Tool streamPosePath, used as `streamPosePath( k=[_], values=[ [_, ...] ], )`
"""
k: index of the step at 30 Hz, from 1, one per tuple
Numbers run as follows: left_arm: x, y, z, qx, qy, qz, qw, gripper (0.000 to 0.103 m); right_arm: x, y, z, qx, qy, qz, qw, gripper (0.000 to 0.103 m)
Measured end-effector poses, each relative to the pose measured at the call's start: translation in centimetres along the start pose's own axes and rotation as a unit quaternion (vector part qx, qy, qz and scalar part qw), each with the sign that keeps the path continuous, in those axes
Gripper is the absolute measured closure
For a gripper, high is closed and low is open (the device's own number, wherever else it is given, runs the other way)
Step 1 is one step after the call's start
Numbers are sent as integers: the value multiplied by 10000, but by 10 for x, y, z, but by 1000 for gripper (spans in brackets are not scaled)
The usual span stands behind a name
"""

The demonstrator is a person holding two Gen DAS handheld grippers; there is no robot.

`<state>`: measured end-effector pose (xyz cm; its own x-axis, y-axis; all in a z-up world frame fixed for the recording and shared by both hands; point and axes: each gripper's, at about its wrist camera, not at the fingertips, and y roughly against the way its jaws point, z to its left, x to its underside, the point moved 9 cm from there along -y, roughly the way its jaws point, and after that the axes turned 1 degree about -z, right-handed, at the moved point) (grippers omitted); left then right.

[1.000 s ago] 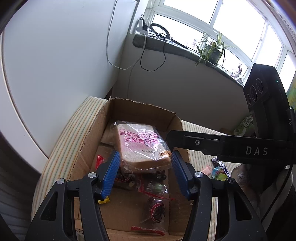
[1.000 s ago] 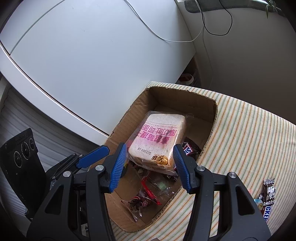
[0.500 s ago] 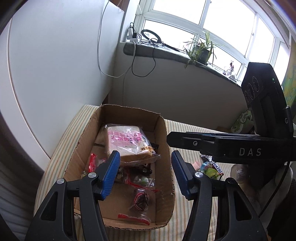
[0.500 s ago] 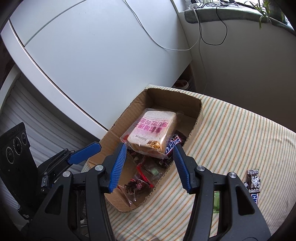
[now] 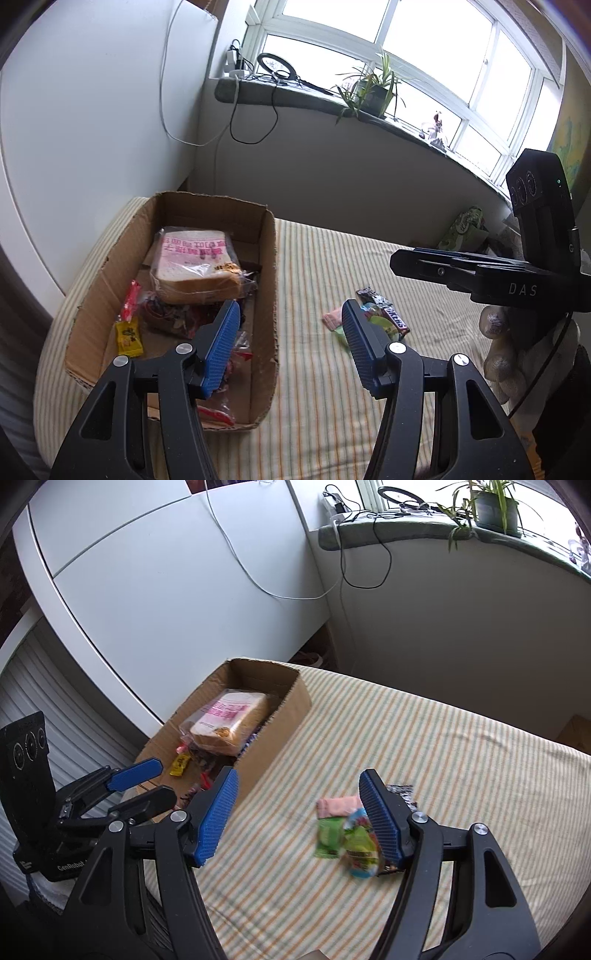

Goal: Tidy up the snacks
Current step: 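Lower the bread into the box, open both tools and withdraw, then grasp the green egg-shaped candy with the left tool while the right tool grasps a Snickers bar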

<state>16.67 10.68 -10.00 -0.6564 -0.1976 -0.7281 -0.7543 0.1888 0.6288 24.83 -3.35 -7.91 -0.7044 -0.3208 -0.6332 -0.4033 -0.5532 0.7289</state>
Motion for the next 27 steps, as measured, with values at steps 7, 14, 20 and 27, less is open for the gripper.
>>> streamPosePath(
  k=[7, 14, 20, 27],
  values=[
    [17, -10, -42, 292, -191, 124, 9993, 46, 30, 1, -52, 417, -34, 179, 9990, 27],
    [45, -39, -86, 514, -554, 497, 9959, 46, 53, -12, -79, 296, -323, 455, 9980, 28],
    [60, -67, -103, 568, -696, 775, 9929, 46, 65, -31, -94, -16, -726, 723, 9947, 37],
    [62, -95, -107, 604, -629, 983, 9913, 46, 71, -47, -98, -316, -1015, 898, 9903, 44]
  ],
)
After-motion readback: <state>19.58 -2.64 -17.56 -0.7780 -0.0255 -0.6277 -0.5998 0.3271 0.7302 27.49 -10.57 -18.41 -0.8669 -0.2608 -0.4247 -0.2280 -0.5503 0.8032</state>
